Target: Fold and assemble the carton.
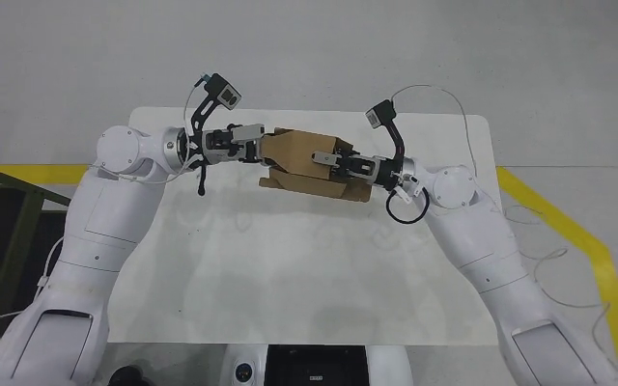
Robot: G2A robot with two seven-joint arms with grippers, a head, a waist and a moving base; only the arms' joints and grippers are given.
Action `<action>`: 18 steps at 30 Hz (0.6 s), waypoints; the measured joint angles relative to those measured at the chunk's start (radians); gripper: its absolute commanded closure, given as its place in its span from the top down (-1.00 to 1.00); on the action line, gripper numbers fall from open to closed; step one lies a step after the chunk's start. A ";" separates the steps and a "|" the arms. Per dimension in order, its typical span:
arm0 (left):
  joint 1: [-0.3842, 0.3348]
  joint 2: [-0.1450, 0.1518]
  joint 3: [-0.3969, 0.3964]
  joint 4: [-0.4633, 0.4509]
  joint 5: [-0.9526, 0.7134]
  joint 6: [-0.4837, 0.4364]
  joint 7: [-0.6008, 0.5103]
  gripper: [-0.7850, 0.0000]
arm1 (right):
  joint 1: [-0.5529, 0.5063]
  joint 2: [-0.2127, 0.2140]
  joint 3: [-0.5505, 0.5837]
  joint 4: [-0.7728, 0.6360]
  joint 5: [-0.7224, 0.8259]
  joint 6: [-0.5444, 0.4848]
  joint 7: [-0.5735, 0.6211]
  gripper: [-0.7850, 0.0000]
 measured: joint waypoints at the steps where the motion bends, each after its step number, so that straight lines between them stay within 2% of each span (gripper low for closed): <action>1: 0.004 0.001 -0.003 -0.006 0.002 0.003 0.000 1.00 | -0.005 0.003 0.007 -0.010 -0.007 0.019 0.007 -1.00; 10: 0.019 -0.003 0.001 -0.038 0.000 0.026 0.000 1.00 | -0.037 0.028 0.065 -0.077 -0.027 0.121 0.097 -1.00; 18: 0.009 -0.018 0.038 -0.056 -0.029 0.043 0.005 1.00 | -0.048 0.026 0.055 -0.106 -0.039 0.145 0.061 -1.00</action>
